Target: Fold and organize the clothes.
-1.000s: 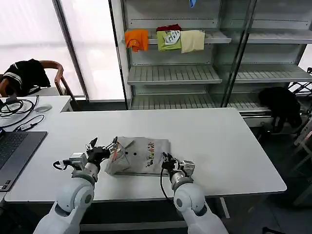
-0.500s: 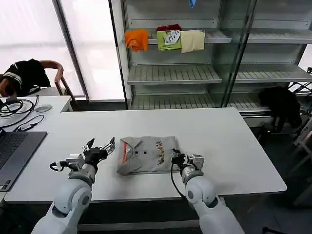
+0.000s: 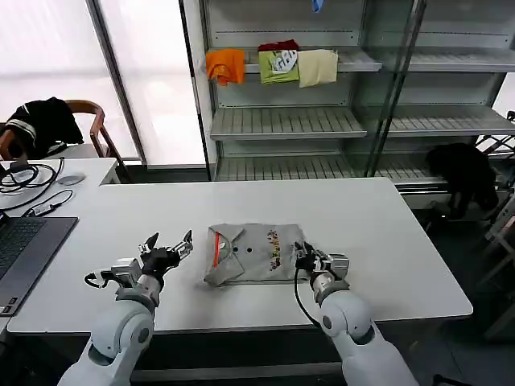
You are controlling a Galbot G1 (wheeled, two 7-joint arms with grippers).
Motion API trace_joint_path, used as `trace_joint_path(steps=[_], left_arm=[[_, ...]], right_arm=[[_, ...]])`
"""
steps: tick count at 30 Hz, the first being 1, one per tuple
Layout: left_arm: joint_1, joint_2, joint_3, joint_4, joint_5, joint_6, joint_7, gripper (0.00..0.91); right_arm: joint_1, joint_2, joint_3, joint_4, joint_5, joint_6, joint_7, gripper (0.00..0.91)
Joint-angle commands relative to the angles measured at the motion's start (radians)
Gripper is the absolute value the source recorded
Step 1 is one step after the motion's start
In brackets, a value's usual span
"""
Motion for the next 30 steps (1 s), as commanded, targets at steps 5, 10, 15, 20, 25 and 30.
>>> trace_joint_path(steps=[5, 10, 15, 20, 25, 30], left_arm=[[0.021, -0.025, 0.007, -0.016, 0.016, -0.003, 0.002, 0.907], [0.039, -0.027, -0.003, -0.022, 0.017, -0.007, 0.003, 0.907], [0.048, -0.034, -0.003, -0.024, 0.019, -0.011, 0.005, 0.907], [0.047, -0.036, -0.001, -0.021, 0.022, -0.011, 0.004, 0.907], [0.049, -0.035, 0.0, -0.016, 0.022, -0.013, 0.007, 0.907], [0.051, -0.038, 0.005, -0.015, 0.022, -0.017, 0.012, 0.907]], right_arm=[[-0.065, 0.002, -0.087, 0.158, -0.167, 0.012, -0.015, 0.907], [-0.094, 0.01, -0.097, 0.135, -0.064, 0.006, 0.019, 0.907], [-0.106, 0.014, -0.094, 0.101, -0.011, 0.009, 0.04, 0.907], [-0.116, 0.013, -0.092, 0.101, 0.025, -0.013, 0.085, 0.907], [-0.137, 0.003, -0.088, 0.117, 0.015, -0.016, 0.103, 0.907], [-0.153, -0.003, -0.08, 0.127, -0.012, -0.006, 0.104, 0.907]])
